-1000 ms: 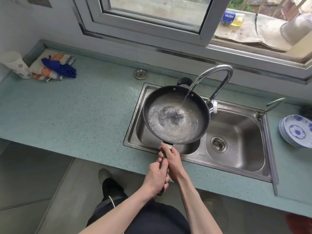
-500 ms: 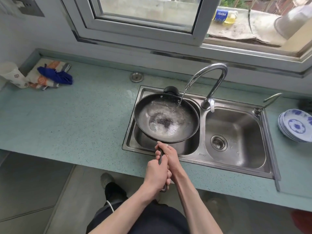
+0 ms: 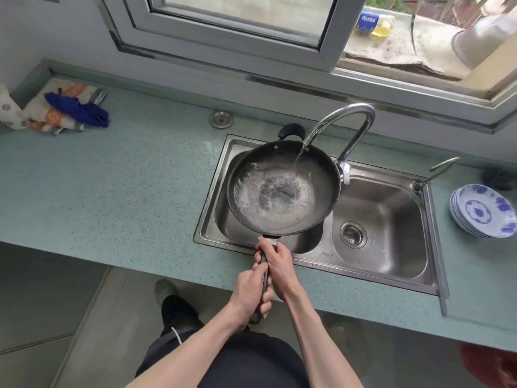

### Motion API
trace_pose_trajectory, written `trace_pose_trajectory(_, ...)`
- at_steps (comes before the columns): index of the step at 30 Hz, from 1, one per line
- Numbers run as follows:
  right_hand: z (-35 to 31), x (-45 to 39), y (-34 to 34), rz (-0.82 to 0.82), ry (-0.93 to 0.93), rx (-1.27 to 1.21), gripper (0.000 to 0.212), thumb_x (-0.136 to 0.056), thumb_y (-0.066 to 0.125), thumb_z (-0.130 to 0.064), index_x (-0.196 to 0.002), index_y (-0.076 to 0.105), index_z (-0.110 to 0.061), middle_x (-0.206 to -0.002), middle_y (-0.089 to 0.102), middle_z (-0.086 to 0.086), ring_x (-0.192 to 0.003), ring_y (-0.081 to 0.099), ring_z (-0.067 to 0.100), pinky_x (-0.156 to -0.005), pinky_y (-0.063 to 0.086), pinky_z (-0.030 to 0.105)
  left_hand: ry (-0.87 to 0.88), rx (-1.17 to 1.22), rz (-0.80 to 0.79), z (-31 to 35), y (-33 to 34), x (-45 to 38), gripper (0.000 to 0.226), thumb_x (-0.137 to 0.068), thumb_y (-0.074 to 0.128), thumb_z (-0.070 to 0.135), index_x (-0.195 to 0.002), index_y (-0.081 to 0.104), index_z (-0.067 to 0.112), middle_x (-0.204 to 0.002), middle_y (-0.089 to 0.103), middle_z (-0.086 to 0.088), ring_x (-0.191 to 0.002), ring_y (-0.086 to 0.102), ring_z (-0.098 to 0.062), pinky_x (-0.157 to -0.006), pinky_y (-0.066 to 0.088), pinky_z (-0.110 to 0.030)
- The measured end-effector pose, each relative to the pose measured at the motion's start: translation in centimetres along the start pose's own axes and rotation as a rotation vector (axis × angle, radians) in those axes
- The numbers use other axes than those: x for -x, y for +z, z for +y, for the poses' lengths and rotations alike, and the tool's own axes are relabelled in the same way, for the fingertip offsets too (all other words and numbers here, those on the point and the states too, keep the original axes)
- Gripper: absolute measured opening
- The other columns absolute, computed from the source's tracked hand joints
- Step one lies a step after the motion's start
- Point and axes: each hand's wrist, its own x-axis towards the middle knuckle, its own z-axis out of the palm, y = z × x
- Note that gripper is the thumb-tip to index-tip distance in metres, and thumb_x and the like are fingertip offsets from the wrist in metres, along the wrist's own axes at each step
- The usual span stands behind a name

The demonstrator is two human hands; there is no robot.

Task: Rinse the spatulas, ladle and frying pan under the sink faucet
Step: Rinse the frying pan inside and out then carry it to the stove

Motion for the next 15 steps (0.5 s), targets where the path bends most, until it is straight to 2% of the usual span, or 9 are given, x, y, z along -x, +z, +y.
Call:
trace_pose_trajectory(5,-0.1,-0.3,0.3,-0.066,0.052,-0.099,0.026,-0.101,0.066,-0.034,-0.094,0.06,-0.009,-0.066,0.054,0.006,-0.053,0.052,0.019,-0.051,0.046,0.027,0.12,-0.179,0.075,0.0,0.3,0.1,0.046,-0.107,0.042,0.04,-0.075,0.05,0.008,-0.05,0.048,-0.01,-0.037,0.043,-0.023,-0.039,0.034,-0.029)
trace_pose_trajectory(8,-0.6,-0.8,0.5,-0.086,0.081,-0.063,0.027,-0.1,0.067,-0.034,-0.097,0.061,-0.008,-0.068,0.056,0.005,-0.056,0.053,0.018,-0.057,0.048,0.028,0.165,-0.304,0.168,0.6,0.1,0.3,0.051,-0.106,0.042,0.04,-0.081,0.058,-0.002,-0.05,0.055,-0.01,-0.038,0.05,-0.026,-0.037,0.038,-0.028)
trace_pose_trajectory(10,-1.0,-1.2,1.0,-0.114,0.096,-0.042,0.025,-0.098,0.07,-0.033,-0.092,0.06,-0.01,-0.069,0.055,0.005,-0.058,0.053,0.017,-0.061,0.048,0.029,0.188,-0.373,0.234,0.8,0.0,0.2,0.047,-0.104,0.043,0.041,-0.085,0.061,0.002,-0.052,0.061,-0.009,-0.038,0.054,-0.026,-0.038,0.041,-0.029)
trace_pose_trajectory(11,-1.1,-1.3,1.4,-0.129,0.102,-0.024,0.025,-0.096,0.072,-0.032,-0.088,0.059,-0.012,-0.069,0.054,0.004,-0.058,0.052,0.016,-0.063,0.047,0.031,0.204,-0.418,0.273,0.9,-0.2,0.2,0.046,-0.102,0.043,0.043,-0.088,0.063,0.004,-0.056,0.065,-0.009,-0.041,0.059,-0.026,-0.041,0.044,-0.031)
trace_pose_trajectory(13,-1.2,-1.5,2.2,-0.141,0.112,0.038,0.025,-0.09,0.078,-0.032,-0.083,0.059,-0.017,-0.068,0.051,0.002,-0.058,0.051,0.015,-0.067,0.045,0.036,0.259,-0.566,0.361,0.9,-0.8,0.2,0.046,-0.1,0.044,0.047,-0.103,0.068,0.007,-0.075,0.074,-0.01,-0.064,0.071,-0.028,-0.053,0.049,-0.033)
trace_pose_trajectory(15,-1.5,-1.6,2.9,-0.14,0.123,0.09,0.027,-0.086,0.081,-0.032,-0.087,0.059,-0.017,-0.066,0.05,-0.001,-0.057,0.052,0.014,-0.063,0.045,0.032,0.322,-0.677,0.408,0.9,-1.5,0.3,0.039,-0.102,0.046,0.042,-0.109,0.07,0.011,-0.087,0.076,-0.008,-0.083,0.072,-0.03,-0.062,0.048,-0.036)
